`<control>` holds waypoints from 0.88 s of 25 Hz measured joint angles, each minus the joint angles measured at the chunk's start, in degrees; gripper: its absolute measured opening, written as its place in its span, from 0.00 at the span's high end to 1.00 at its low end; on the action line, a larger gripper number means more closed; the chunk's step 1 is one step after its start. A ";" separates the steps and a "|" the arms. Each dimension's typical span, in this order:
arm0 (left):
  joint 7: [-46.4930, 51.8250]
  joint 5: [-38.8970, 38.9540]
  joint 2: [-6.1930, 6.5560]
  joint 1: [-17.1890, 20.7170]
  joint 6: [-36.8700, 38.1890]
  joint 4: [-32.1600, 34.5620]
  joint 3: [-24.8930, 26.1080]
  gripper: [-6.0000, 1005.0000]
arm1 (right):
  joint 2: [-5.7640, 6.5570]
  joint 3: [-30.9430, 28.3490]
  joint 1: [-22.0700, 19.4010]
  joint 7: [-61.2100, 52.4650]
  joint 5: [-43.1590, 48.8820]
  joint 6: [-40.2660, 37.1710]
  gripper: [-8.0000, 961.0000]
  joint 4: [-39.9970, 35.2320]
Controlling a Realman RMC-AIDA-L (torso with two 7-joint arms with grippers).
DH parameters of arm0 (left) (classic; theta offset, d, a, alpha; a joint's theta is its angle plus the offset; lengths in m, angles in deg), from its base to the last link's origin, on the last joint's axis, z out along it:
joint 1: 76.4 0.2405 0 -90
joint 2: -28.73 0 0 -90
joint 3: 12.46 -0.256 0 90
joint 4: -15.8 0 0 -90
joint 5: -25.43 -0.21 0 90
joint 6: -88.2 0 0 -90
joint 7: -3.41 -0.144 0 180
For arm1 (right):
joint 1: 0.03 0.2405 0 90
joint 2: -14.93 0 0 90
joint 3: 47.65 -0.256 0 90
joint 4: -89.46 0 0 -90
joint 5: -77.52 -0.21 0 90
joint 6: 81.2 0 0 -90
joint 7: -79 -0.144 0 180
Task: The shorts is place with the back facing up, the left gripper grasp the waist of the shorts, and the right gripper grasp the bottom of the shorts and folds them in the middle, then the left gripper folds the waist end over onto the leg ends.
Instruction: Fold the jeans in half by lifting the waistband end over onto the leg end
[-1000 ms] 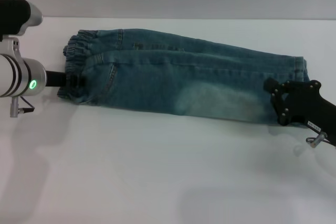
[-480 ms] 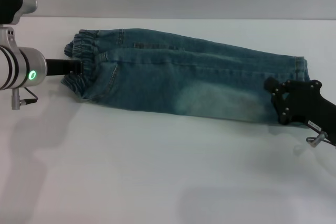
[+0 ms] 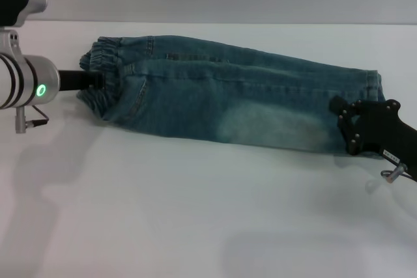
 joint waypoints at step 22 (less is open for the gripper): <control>0.04 2.95 0.02 6.95 -0.22 -19.70 -3.94 0.97 | -0.41 -0.06 5.29 -0.15 -0.09 -3.57 0.99 -5.30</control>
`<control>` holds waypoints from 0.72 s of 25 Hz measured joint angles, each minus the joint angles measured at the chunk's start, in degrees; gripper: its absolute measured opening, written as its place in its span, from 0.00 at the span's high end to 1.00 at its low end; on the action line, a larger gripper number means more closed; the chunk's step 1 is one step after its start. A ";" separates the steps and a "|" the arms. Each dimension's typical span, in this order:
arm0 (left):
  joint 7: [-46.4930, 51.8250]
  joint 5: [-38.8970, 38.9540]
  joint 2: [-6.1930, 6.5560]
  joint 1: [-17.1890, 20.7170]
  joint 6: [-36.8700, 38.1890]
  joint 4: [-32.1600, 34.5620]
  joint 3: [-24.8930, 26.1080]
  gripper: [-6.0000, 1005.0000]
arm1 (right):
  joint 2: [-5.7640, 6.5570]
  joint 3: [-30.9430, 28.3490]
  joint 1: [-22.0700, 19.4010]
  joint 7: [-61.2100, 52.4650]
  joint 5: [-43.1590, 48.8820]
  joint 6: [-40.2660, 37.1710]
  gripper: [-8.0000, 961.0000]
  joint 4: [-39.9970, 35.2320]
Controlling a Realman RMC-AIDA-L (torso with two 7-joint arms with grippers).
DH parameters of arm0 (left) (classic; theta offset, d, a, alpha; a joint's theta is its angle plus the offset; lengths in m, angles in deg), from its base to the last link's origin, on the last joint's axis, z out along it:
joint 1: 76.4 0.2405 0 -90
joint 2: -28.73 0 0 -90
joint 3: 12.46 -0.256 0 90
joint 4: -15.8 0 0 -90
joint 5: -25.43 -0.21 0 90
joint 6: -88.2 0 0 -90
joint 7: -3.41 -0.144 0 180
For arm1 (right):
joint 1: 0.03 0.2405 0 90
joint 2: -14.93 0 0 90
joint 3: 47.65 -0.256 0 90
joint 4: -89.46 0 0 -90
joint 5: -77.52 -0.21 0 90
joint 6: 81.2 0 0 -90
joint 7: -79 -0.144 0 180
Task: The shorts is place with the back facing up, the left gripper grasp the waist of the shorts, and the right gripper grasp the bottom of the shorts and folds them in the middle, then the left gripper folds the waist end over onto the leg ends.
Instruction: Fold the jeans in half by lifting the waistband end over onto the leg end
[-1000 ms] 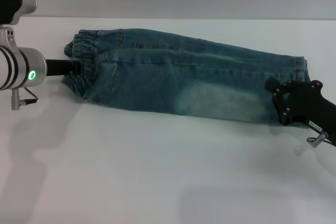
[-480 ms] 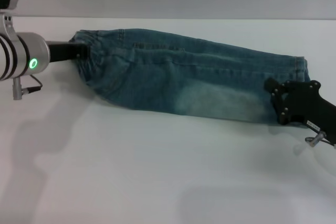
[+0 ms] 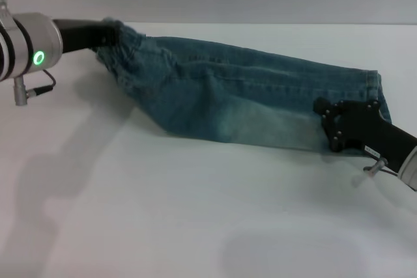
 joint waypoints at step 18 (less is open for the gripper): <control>0.55 -0.26 -0.03 2.60 -3.27 -14.67 -4.82 0.96 | -0.33 0.41 7.22 -0.03 -4.18 -4.91 0.99 -4.92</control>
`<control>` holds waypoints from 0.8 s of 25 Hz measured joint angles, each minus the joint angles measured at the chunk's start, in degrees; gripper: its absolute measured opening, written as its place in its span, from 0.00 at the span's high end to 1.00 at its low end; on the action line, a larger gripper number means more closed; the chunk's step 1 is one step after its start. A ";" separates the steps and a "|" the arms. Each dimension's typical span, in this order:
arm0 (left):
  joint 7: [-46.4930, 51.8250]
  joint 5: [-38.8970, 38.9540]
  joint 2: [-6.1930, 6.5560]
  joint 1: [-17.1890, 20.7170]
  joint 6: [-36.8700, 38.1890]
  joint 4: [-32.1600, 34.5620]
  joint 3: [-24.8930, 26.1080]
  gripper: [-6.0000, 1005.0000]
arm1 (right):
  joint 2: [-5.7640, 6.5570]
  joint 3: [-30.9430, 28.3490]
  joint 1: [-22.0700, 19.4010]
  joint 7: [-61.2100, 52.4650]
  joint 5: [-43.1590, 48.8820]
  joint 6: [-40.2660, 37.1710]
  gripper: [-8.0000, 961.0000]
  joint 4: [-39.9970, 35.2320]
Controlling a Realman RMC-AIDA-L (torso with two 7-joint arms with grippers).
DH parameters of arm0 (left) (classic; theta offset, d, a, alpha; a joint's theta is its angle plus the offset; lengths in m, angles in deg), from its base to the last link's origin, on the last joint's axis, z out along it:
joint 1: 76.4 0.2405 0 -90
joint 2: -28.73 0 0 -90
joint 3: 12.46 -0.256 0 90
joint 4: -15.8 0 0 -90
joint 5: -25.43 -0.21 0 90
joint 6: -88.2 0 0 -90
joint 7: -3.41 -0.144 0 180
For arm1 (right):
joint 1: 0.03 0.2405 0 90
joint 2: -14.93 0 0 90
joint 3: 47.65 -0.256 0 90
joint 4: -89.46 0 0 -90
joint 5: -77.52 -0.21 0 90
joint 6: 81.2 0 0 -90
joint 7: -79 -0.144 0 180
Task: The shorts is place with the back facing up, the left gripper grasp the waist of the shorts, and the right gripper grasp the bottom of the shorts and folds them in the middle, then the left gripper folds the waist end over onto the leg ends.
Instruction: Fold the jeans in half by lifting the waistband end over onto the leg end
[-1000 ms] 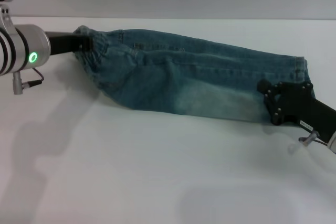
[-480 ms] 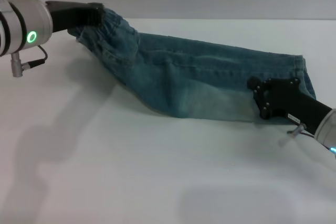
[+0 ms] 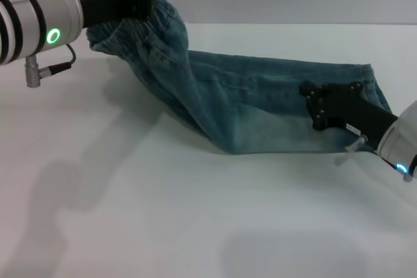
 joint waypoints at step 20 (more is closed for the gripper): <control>0.06 0.28 -0.08 -0.83 -1.66 -8.85 -2.66 0.96 | -0.31 5.35 7.14 -5.10 -1.16 -4.96 0.99 -0.60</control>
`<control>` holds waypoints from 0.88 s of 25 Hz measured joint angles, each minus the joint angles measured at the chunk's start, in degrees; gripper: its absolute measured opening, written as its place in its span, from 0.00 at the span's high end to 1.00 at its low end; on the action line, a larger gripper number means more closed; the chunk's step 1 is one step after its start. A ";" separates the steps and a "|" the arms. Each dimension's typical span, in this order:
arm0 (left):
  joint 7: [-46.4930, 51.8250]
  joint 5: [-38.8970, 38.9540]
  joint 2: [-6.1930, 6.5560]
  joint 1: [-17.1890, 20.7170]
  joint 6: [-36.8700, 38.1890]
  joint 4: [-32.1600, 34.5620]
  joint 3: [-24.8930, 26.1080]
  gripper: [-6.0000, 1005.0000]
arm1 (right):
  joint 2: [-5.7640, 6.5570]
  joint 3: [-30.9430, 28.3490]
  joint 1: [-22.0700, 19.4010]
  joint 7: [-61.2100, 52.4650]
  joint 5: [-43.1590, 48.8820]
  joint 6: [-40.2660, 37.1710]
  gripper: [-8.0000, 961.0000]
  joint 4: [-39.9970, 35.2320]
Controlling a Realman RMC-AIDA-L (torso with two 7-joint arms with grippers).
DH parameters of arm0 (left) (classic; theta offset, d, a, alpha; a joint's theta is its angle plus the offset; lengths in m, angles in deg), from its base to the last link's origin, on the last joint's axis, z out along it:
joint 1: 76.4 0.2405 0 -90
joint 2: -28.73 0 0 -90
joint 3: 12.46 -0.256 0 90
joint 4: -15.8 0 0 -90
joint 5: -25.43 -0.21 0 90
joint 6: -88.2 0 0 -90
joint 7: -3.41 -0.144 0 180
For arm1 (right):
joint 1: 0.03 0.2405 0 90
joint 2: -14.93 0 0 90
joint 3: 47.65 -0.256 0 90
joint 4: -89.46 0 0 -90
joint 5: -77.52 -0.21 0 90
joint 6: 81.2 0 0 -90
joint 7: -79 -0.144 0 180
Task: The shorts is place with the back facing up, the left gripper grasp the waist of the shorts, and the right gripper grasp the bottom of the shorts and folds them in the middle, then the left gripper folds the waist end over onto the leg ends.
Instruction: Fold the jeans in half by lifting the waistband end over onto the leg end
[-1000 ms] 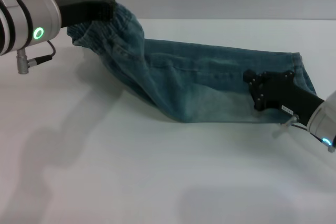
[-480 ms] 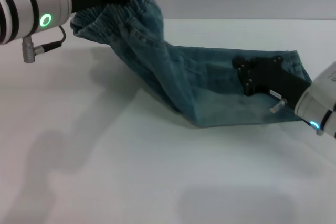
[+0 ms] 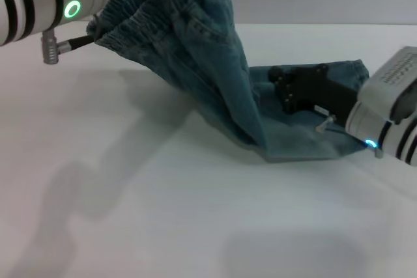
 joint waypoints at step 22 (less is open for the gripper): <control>-0.54 1.46 0.08 -2.89 1.28 1.10 -1.81 0.95 | 0.01 39.81 -0.84 -6.67 -25.44 -14.73 0.99 11.24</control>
